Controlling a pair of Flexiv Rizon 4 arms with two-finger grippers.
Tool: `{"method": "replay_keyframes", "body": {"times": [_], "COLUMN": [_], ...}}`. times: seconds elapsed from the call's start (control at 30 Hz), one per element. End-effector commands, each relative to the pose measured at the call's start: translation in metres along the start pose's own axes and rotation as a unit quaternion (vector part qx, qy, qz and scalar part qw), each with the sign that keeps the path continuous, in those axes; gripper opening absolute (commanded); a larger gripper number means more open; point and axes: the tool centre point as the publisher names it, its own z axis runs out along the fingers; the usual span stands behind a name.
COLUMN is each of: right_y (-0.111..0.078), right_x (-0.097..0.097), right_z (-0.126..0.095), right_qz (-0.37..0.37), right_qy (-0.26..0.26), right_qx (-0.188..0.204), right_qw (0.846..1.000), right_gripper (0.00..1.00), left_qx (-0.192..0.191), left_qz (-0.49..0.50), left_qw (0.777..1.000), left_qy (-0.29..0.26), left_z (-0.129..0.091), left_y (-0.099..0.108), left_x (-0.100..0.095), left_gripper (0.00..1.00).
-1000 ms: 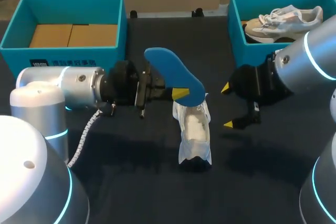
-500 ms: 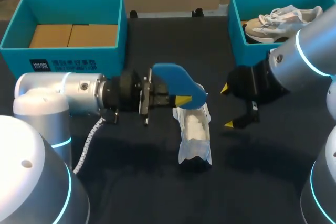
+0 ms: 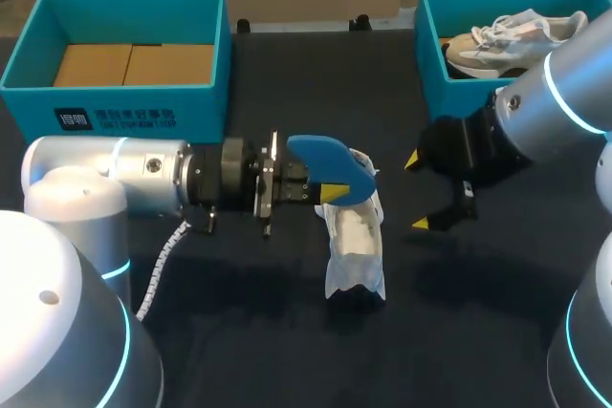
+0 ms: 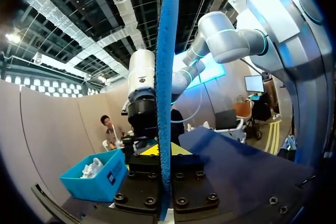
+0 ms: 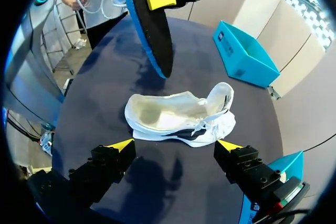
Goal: Take the shoe out of the shoebox, open the shoe tongue, remove and reinsert the insole, then place the shoe into the shoebox
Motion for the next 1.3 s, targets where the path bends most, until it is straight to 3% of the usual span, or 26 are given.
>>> {"method": "replay_keyframes", "body": {"times": [0.03,0.8,1.3], "right_y": [0.001,0.011,0.001], "right_x": [-0.002,-0.002,0.000], "right_z": [0.005,0.028,0.045], "right_qz": [0.002,0.016,0.023], "right_qy": [0.005,0.013,0.016], "right_qx": [0.000,-0.014,-0.013], "right_qw": [1.000,1.000,1.000], "right_gripper": [1.00,1.00,1.00], "left_qx": [-0.004,-0.026,-0.043], "left_qz": [0.003,0.005,0.011], "left_qw": [1.000,0.999,0.999], "left_qy": [0.007,0.021,0.015], "left_z": [0.000,0.002,0.004], "left_y": [0.002,0.026,0.034], "left_x": [0.000,-0.002,0.007], "left_gripper": [0.00,0.00,0.00]}}
